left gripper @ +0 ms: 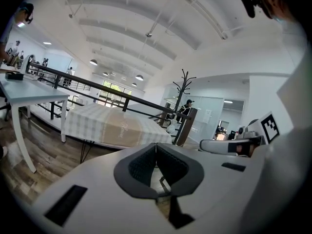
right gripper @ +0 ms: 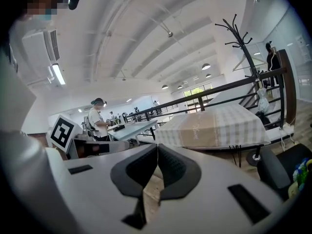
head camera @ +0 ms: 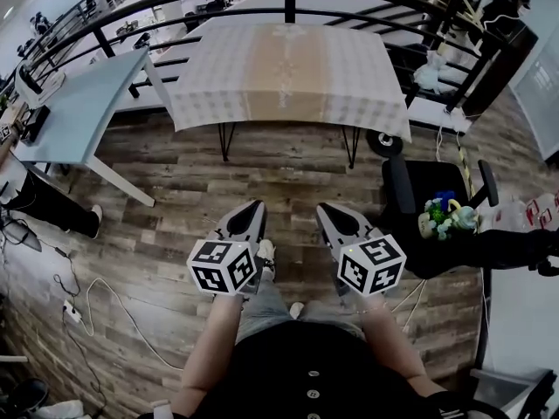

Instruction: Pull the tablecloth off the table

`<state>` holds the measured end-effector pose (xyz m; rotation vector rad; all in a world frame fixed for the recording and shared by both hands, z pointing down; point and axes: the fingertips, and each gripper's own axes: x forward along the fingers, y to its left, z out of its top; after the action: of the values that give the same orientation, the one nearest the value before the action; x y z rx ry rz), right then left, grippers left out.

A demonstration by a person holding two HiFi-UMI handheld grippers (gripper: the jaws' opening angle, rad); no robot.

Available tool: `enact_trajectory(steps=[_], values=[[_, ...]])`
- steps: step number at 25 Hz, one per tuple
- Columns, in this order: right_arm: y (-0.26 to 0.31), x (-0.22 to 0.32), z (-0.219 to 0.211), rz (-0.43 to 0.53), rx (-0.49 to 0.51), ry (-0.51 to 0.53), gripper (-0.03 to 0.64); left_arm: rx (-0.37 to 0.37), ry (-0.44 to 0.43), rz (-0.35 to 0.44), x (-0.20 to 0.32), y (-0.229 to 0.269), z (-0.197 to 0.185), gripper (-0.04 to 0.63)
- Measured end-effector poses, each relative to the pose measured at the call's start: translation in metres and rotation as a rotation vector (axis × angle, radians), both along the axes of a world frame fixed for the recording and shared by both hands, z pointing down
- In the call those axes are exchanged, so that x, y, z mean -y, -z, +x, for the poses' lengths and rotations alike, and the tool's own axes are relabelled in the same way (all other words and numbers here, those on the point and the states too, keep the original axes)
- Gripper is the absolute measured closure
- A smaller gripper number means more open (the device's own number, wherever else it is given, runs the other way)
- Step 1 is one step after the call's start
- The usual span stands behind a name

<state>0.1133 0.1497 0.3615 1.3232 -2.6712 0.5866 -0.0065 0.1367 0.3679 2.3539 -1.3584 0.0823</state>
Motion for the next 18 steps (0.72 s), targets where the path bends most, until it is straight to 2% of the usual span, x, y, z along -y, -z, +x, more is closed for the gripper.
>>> enact_trajectory(steps=[3,6,12,18], values=[[-0.001,0.03,-0.008,-0.009,0.038,-0.012,0.589,-0.026,0.0,-0.005,0.032,-0.003,-0.011,0.578],[-0.003,0.069,-0.019,-0.008,0.029,-0.021,0.589,-0.043,-0.003,-0.014,0.073,-0.004,-0.024,0.578],[0.005,0.153,-0.05,-0.003,0.026,-0.067,0.589,-0.022,-0.042,-0.017,0.153,0.005,-0.061,0.578],[0.006,0.211,-0.083,0.005,0.03,-0.102,0.589,-0.012,-0.078,-0.026,0.214,0.003,-0.093,0.578]])
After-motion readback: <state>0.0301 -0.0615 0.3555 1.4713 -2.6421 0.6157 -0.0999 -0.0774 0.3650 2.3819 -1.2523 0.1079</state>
